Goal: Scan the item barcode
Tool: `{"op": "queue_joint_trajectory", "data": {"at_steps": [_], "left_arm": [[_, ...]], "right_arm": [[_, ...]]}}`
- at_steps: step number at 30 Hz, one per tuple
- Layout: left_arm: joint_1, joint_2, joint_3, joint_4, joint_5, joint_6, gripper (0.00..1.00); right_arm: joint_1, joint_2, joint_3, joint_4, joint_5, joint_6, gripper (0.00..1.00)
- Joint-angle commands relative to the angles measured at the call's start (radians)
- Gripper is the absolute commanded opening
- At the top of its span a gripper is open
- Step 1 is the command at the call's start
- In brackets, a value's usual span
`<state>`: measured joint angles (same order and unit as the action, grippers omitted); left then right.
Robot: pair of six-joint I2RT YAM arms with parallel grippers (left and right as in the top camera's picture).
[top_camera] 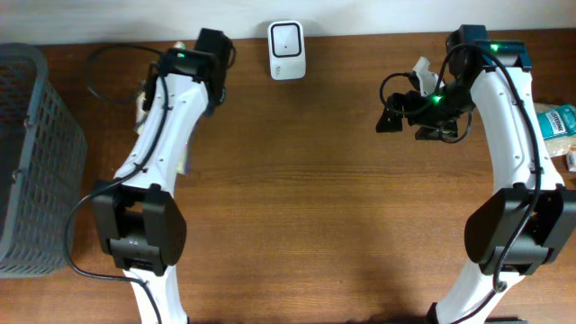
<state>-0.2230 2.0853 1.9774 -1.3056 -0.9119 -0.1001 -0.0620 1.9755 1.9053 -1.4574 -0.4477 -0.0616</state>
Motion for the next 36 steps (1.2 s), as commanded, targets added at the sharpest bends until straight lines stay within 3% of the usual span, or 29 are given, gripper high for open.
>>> {"op": "queue_joint_trajectory", "data": {"at_steps": [1,4,8,11,19,22,23,25,28,29,36], "left_arm": [[0.003,-0.029,0.025,0.011,-0.212,-0.019,0.0],[0.003,-0.029,0.026,0.011,-0.157,-0.018,0.0],[-0.004,-0.028,0.015,-0.013,0.151,-0.019,0.0],[-0.011,-0.027,-0.023,-0.024,0.282,-0.032,0.0],[-0.152,-0.027,-0.075,-0.011,0.291,-0.071,0.0],[-0.187,-0.027,-0.075,0.005,0.216,-0.071,0.0],[-0.187,-0.027,-0.074,0.009,0.203,-0.071,0.0],[-0.176,-0.027,-0.071,0.009,0.203,-0.072,0.0],[-0.165,-0.027,-0.064,-0.006,0.221,-0.084,0.0],[-0.165,-0.027,-0.057,-0.018,0.226,-0.098,0.0],[-0.165,-0.029,0.037,-0.062,0.471,-0.097,0.0]], "right_arm": [[0.005,-0.004,-0.006,0.0,-0.012,-0.014,0.99],[0.005,-0.004,-0.006,0.0,-0.012,-0.014,0.99],[0.005,-0.004,-0.006,-0.001,-0.012,-0.014,0.98],[0.005,-0.004,-0.006,-0.001,-0.012,-0.014,0.98],[0.005,-0.004,-0.006,-0.001,-0.013,-0.014,0.99],[0.006,-0.004,-0.008,0.0,-0.014,-0.013,0.98],[0.011,-0.004,-0.016,0.004,-0.017,-0.013,0.92],[0.03,-0.004,-0.052,0.035,-0.04,-0.013,0.53],[0.066,-0.004,-0.127,0.138,-0.167,-0.011,0.11],[0.082,-0.004,-0.151,0.18,-0.218,-0.005,0.04],[0.283,0.013,-0.387,0.708,-0.304,0.353,0.04]]}}
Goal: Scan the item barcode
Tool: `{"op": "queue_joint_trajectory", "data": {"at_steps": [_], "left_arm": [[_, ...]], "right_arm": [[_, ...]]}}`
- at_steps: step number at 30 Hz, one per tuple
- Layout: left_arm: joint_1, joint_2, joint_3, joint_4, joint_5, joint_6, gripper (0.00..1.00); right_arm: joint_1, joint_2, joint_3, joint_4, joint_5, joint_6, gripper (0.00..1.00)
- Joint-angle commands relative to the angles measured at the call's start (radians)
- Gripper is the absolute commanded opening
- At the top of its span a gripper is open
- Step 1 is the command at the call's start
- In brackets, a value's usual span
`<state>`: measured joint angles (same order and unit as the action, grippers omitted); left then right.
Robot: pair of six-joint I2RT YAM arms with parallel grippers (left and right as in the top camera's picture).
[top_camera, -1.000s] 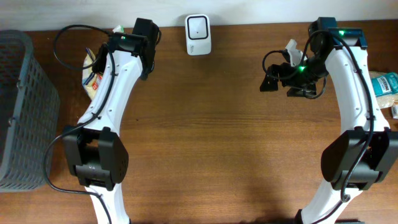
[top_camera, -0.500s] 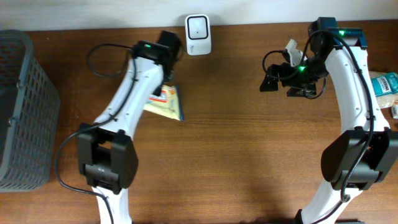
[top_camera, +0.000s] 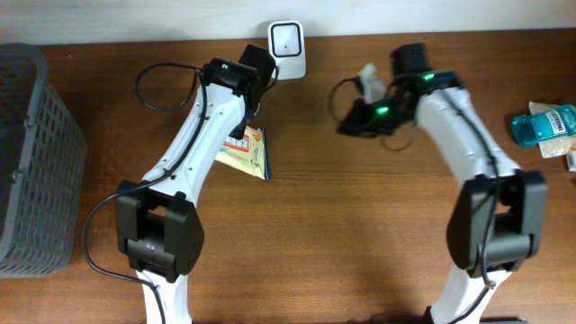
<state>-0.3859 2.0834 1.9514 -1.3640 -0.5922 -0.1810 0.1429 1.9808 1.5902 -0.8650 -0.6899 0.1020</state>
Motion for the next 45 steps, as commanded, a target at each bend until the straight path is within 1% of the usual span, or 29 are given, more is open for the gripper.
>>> {"op": "queue_joint_trajectory", "data": {"at_steps": [1,2,4,7,9,16,20,21,26,32,35,36,37,38,39,40,42,45], "left_arm": [[-0.002,-0.027,0.071,-0.004,0.203,-0.016,0.0],[-0.002,-0.027,0.079,-0.006,0.271,-0.016,0.0],[-0.002,-0.027,0.085,-0.006,0.359,-0.016,0.0],[-0.002,-0.027,0.094,-0.008,0.425,-0.016,0.0],[-0.002,-0.03,0.103,-0.01,0.424,-0.016,0.0],[-0.002,-0.07,0.195,-0.032,0.424,-0.016,0.0],[-0.002,-0.097,0.222,-0.037,0.424,-0.016,0.0],[-0.002,-0.102,0.222,-0.039,0.425,-0.016,0.0],[-0.002,-0.102,0.222,-0.035,0.586,-0.016,0.0],[-0.003,-0.102,0.222,-0.034,0.721,-0.016,0.0],[-0.003,-0.102,0.222,-0.028,0.735,-0.016,0.0],[-0.004,-0.102,0.222,-0.027,0.735,-0.016,0.15],[-0.004,-0.102,0.222,-0.026,0.735,-0.016,0.34],[-0.004,-0.102,0.222,-0.024,0.735,-0.016,0.44],[-0.004,-0.102,0.222,-0.021,0.735,-0.016,0.42],[-0.004,-0.102,0.222,-0.017,0.735,-0.016,0.41],[-0.004,-0.102,0.222,-0.012,0.735,-0.016,0.45],[-0.004,-0.102,0.222,-0.008,0.731,-0.016,0.43]], "right_arm": [[0.1,0.008,-0.094,0.177,-0.062,0.236,0.04],[0.124,0.008,-0.121,0.255,-0.062,0.292,0.04],[0.16,0.01,-0.158,0.359,-0.056,0.37,0.04],[0.201,0.023,-0.204,0.481,-0.05,0.467,0.04],[0.219,0.043,-0.206,0.498,-0.029,0.487,0.04],[0.238,0.129,-0.206,0.499,-0.003,0.487,0.04],[0.243,0.138,-0.206,0.5,0.0,0.493,0.04],[0.252,0.138,-0.206,0.504,0.013,0.518,0.04],[0.325,0.158,-0.206,0.602,0.029,0.614,0.04],[0.361,0.159,-0.206,0.698,0.025,0.675,0.04],[0.361,0.159,-0.206,0.705,0.021,0.675,0.04],[0.36,0.159,-0.206,0.707,0.021,0.675,0.04],[0.36,0.159,-0.206,0.71,0.021,0.674,0.04],[0.36,0.159,-0.206,0.713,0.021,0.674,0.04],[0.36,0.159,-0.206,0.718,0.021,0.674,0.04],[0.36,0.159,-0.206,0.724,0.021,0.674,0.04],[0.355,0.159,-0.205,0.734,0.021,0.674,0.04],[0.32,0.158,-0.204,0.733,0.02,0.673,0.04]]}}
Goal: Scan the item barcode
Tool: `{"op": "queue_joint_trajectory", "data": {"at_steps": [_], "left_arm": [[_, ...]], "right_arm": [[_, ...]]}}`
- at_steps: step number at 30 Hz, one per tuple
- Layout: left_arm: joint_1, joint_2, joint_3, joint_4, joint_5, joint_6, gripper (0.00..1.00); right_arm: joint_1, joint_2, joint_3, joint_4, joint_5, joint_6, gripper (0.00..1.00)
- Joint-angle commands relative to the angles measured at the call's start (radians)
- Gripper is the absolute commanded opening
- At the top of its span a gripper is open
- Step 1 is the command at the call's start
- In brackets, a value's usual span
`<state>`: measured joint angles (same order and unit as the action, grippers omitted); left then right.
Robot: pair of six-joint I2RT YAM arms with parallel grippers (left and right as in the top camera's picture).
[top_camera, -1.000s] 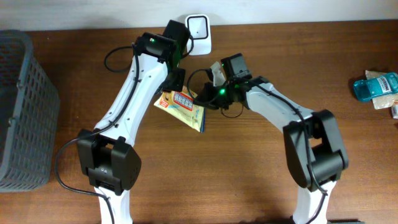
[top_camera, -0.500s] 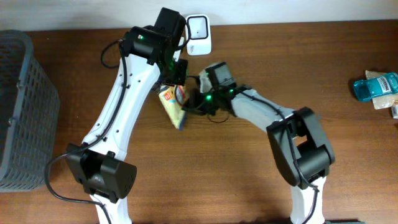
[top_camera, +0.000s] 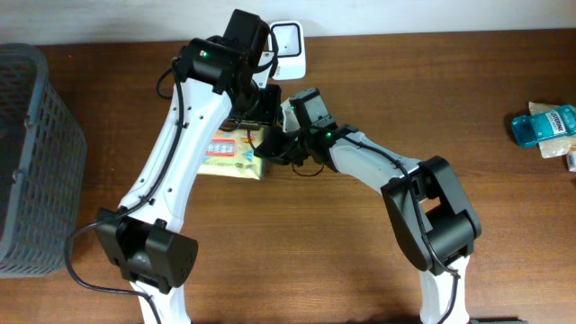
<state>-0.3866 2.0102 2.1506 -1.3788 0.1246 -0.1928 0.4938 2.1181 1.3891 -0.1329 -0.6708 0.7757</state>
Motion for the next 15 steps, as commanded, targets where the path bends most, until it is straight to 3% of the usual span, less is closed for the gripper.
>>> {"op": "queue_joint_trajectory", "data": {"at_steps": [1,3,6,8,9,11,12,15], "left_arm": [[-0.002,-0.029,0.023,0.006,-0.005,-0.001,0.42],[0.008,-0.029,0.023,0.004,-0.115,0.0,0.39],[0.064,-0.029,0.023,-0.007,-0.314,-0.031,0.47],[0.114,-0.029,0.023,-0.014,-0.331,-0.051,0.45],[0.158,-0.028,0.022,-0.024,-0.33,-0.051,0.46],[0.21,-0.028,0.012,-0.029,-0.33,-0.051,0.49],[0.233,-0.028,0.008,-0.033,-0.33,-0.052,0.5],[0.281,-0.028,-0.008,-0.042,-0.331,-0.054,0.49]], "right_arm": [[-0.045,0.021,-0.003,-0.002,-0.002,-0.006,0.04],[-0.084,0.018,0.003,-0.029,-0.018,-0.053,0.04],[-0.145,0.014,0.048,-0.178,0.003,-0.152,0.04],[-0.175,0.014,0.087,-0.271,0.014,-0.215,0.1],[-0.188,0.014,0.114,-0.326,0.014,-0.255,0.25],[-0.193,0.014,0.138,-0.377,0.013,-0.302,0.66],[-0.187,0.014,0.14,-0.381,0.013,-0.309,0.81],[-0.142,0.016,0.14,-0.376,0.041,-0.317,0.88]]}}
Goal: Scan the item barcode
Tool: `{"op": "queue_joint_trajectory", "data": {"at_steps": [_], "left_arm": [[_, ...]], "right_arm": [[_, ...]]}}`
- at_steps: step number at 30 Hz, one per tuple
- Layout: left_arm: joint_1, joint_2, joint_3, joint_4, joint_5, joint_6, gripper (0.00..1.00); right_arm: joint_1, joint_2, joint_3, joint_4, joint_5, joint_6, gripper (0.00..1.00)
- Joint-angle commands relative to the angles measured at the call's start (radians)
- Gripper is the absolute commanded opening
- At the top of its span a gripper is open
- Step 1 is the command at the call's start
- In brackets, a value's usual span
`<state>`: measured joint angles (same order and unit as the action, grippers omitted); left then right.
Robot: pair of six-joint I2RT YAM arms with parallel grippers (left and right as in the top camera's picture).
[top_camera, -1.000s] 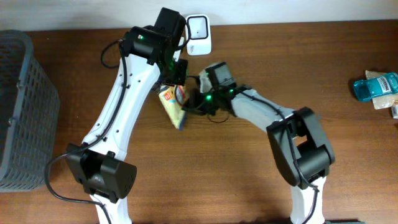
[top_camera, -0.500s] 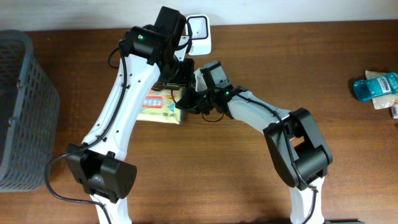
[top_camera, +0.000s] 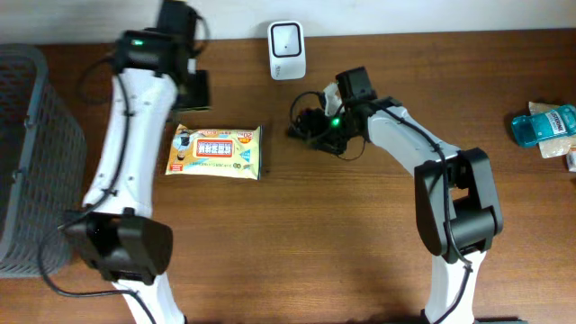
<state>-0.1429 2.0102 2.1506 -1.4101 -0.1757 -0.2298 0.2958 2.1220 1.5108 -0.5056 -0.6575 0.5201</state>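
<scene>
A flat packet of wipes (top_camera: 216,151) with a yellow and blue label lies face up on the wooden table. The white barcode scanner (top_camera: 287,38) stands at the back edge. My left gripper (top_camera: 197,90) hovers just behind and to the left of the packet, apart from it, and looks open with nothing in it. My right gripper (top_camera: 301,127) is to the right of the packet, in front of the scanner, holding nothing; its jaws are too dark to read.
A grey mesh basket (top_camera: 27,153) fills the left edge of the table. A blue bottle (top_camera: 544,124) and other small packs lie at the far right edge. Cables loop around both wrists.
The packet was held up by my left gripper near the scanner, with the right gripper against it. Now it lies flat on the table, and both grippers have moved away from it.
At first both arms were apart, no packet showing on the table. Then my left gripper held the packet below the scanner while the right arm was closer in. Both grippers then met at the packet by the scanner. Now it lies released on the table.
</scene>
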Motion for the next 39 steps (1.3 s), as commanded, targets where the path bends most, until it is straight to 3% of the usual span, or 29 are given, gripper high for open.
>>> {"op": "queue_joint_trajectory", "data": {"at_steps": [1,3,5,8,12,29,32,37,39], "left_arm": [[0.048,-0.028,-0.008,-0.016,-0.031,-0.017,0.49],[0.071,-0.028,-0.009,-0.027,-0.031,-0.017,0.51],[0.097,-0.028,-0.009,-0.04,-0.031,-0.017,0.66],[0.126,-0.028,-0.009,-0.067,-0.031,-0.017,0.67],[0.147,-0.028,-0.009,-0.097,-0.031,-0.017,0.96],[0.153,-0.028,-0.009,-0.103,-0.031,-0.017,0.99],[0.153,-0.028,-0.009,-0.104,-0.031,-0.016,0.99],[0.153,-0.028,-0.009,-0.111,-0.031,-0.016,0.99],[0.153,-0.028,-0.009,-0.111,-0.031,-0.016,0.99]], "right_arm": [[0.078,0.012,0.018,0.001,0.057,-0.061,0.89],[0.13,0.012,0.018,0.014,0.137,-0.06,0.91],[0.188,0.013,0.018,0.029,0.214,-0.06,0.91],[0.241,0.013,0.018,0.042,0.305,-0.035,0.91],[0.283,0.013,0.018,0.069,0.381,-0.03,0.9],[0.337,0.148,0.018,0.251,0.261,0.021,0.84],[0.34,0.172,0.018,0.272,0.265,0.064,0.69],[0.323,0.174,0.027,0.265,0.303,0.065,0.08],[0.304,0.173,0.048,0.235,0.303,0.064,0.04]]}}
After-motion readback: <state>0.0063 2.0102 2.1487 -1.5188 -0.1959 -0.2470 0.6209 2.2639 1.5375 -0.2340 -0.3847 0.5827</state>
